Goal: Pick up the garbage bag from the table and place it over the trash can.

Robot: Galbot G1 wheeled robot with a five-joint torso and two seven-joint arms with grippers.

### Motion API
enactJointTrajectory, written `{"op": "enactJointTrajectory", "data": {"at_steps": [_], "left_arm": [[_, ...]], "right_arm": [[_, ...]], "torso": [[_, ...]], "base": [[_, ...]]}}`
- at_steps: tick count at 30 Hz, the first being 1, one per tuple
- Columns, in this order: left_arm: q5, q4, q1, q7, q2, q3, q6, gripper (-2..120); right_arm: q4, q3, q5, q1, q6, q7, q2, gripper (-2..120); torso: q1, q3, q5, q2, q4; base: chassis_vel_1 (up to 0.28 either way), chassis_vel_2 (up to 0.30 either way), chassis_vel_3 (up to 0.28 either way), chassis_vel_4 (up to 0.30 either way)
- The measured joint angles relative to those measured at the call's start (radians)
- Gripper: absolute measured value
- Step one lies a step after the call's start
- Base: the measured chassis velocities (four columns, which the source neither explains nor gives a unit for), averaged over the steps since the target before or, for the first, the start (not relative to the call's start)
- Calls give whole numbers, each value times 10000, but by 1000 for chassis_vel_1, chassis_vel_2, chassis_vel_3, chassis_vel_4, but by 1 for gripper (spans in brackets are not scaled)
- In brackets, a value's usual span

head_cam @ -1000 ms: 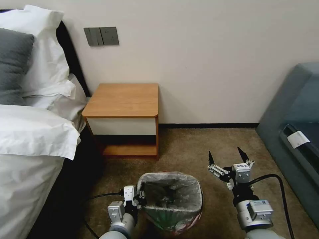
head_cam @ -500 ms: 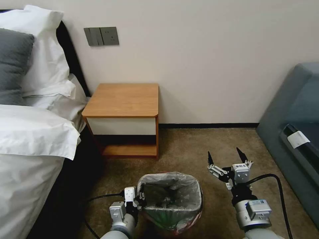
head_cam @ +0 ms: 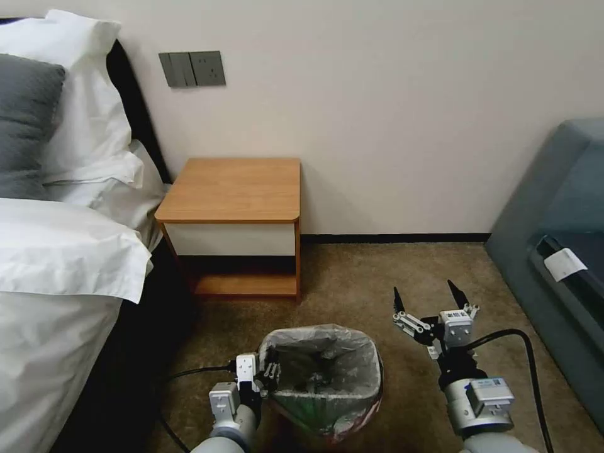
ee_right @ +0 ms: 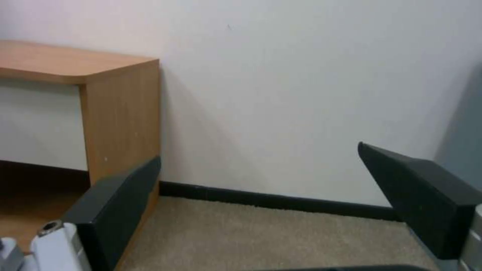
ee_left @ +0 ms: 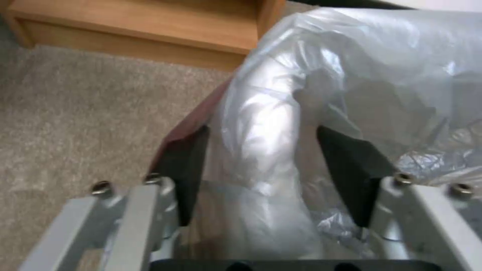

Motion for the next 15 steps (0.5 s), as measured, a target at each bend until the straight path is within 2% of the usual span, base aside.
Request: {"op": "enactJointTrajectory", "data": {"at_steps": [4,5,7,8,10,15], "left_arm": [[115,-127,10,40,9,-80,-13,79],[115,-127,10,40,9,-80,-13,79],[235,-166,3,123,9,-150,-67,89],[235,-166,3,123,9,-150,-67,89],[355,-181,3,170,9,-177,-127,97],[517,-330,45,176,-7,-194,-192,100]], "right_arm": [[-1,-52,-1,6,1,20,20,100],[-1,-52,-1,6,1,20,20,100],[-7,-78,-7,0,14,27,36,100],[-7,-78,-7,0,14,27,36,100],[-11,-85,-20,-24,47,29,53,100],[-10,-89,-35,-64,78,30,83,100]], "torso": [[0,0,0,0,0],[0,0,0,0,0],[0,0,2,0,0],[0,0,2,0,0],[0,0,2,0,1],[0,0,2,-1,0]], "base": [[0,0,0,0],[0,0,0,0],[0,0,0,0],[0,0,0,0],[0,0,0,0],[0,0,0,0]]}}
